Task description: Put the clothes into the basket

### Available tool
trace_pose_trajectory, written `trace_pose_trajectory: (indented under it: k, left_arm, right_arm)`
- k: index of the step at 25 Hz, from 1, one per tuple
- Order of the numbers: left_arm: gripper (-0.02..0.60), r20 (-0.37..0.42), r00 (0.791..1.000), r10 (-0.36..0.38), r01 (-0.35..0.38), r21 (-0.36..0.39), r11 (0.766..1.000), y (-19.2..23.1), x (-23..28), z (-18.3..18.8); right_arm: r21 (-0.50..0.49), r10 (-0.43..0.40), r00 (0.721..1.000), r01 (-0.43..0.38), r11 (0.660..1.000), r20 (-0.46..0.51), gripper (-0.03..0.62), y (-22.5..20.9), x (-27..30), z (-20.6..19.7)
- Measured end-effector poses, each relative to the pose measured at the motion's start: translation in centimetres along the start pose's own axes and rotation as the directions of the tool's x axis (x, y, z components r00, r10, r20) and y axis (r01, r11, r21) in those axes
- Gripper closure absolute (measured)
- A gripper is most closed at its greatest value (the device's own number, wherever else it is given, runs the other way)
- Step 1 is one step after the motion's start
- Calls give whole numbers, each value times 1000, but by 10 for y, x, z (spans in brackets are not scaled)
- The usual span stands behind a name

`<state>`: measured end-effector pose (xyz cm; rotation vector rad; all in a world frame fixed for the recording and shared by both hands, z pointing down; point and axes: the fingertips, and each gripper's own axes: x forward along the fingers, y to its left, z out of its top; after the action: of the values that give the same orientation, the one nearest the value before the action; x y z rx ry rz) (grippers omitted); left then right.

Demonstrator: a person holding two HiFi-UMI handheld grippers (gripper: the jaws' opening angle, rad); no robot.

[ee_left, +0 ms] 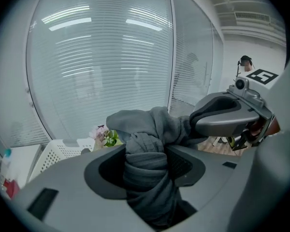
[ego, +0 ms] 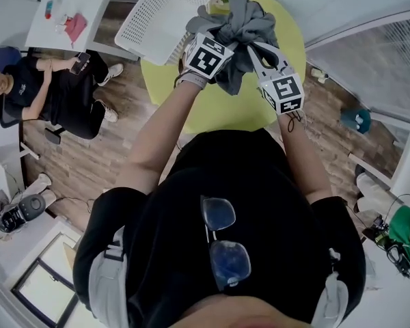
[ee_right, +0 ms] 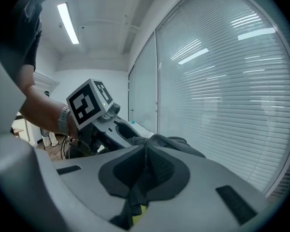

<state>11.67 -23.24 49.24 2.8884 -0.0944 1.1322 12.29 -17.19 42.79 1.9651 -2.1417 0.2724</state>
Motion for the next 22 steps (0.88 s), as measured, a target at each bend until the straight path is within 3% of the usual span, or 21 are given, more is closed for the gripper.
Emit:
trace_pose_trajectory:
  k: [8, 22]
  left_arm:
    - [344, 49, 998, 33, -34, 20, 999, 33, -36, 28]
    - [342, 83, 988, 134, -132, -24, 991, 115, -101, 25]
  right_arm:
    - [-38, -13, 998, 15, 999, 62, 563, 9, 24, 39]
    - [-105, 61, 991, -49, 993, 116, 563, 51, 90, 96]
